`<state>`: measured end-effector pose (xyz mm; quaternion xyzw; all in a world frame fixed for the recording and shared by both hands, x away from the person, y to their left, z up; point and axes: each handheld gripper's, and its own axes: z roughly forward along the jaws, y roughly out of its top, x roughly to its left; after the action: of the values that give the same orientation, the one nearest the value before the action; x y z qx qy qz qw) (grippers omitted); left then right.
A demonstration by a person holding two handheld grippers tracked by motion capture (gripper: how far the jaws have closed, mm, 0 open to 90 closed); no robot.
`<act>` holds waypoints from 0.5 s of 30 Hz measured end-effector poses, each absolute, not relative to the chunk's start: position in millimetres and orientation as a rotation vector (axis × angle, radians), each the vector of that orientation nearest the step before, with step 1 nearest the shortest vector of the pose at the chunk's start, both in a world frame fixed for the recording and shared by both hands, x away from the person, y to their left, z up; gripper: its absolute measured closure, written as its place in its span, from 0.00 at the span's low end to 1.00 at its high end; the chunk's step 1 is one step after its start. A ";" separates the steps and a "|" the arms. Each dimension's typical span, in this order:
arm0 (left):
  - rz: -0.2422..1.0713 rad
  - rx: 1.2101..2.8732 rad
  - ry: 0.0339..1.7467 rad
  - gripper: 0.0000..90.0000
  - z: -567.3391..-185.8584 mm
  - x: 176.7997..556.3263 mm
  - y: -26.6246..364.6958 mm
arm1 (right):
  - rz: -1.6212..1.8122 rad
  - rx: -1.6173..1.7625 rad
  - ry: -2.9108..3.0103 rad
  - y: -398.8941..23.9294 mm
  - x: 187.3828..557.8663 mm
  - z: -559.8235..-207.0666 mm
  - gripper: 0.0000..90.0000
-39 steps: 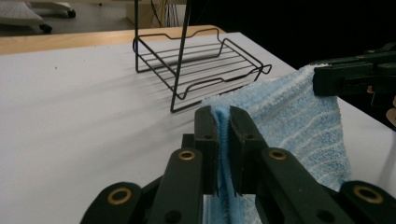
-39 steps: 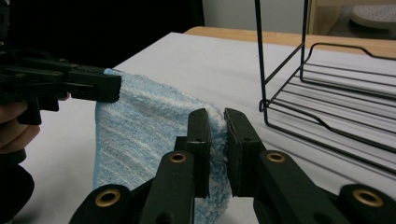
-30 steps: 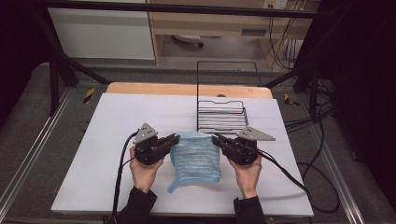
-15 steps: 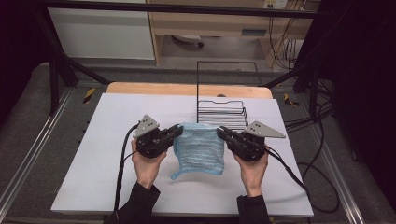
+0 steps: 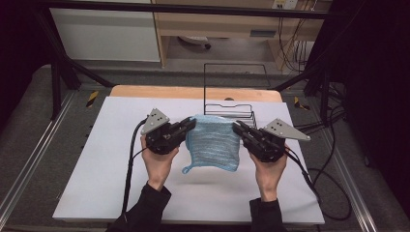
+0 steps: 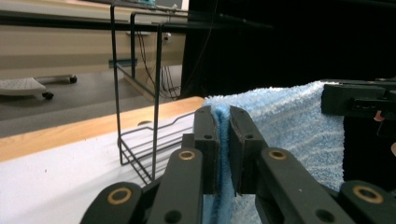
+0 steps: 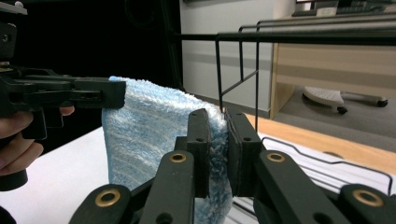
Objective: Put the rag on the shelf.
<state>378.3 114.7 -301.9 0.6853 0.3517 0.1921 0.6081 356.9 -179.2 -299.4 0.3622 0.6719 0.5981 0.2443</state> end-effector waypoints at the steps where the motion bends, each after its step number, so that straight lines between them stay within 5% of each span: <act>1: 0.446 1.580 0.809 0.92 -299.8 378.7 113.8 | 1.635 0.987 1.829 -179.8 356.7 -297.7 0.90; 15: 0.463 1.521 0.764 0.92 -275.2 387.1 104.6 | 1.621 0.960 1.747 -185.6 360.0 -275.2 0.91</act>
<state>387.1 104.6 -275.2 0.6656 0.3343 0.2026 0.6358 360.0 -185.6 -275.2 0.3585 0.6524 0.6052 0.2821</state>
